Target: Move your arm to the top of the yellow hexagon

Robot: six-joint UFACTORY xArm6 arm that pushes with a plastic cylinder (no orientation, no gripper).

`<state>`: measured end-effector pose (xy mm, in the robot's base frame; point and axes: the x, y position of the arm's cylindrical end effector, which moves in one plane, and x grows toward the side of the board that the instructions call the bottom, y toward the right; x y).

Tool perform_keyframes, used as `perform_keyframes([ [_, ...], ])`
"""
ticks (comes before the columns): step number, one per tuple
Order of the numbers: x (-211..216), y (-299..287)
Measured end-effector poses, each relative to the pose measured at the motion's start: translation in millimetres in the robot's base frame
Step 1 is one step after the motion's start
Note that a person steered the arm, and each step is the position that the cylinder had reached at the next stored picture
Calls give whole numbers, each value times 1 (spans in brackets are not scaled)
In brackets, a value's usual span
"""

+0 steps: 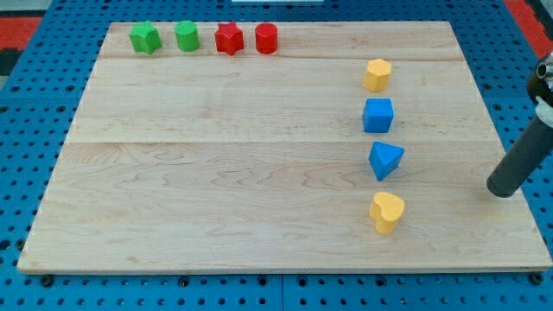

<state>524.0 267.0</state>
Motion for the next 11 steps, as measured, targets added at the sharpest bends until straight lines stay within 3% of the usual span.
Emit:
perform_keyframes([
  [4, 1, 1],
  [5, -20, -11],
  [6, -87, -11],
  [8, -222, -93],
  [9, -282, -97],
  [10, -299, -124],
  [11, -265, -207],
])
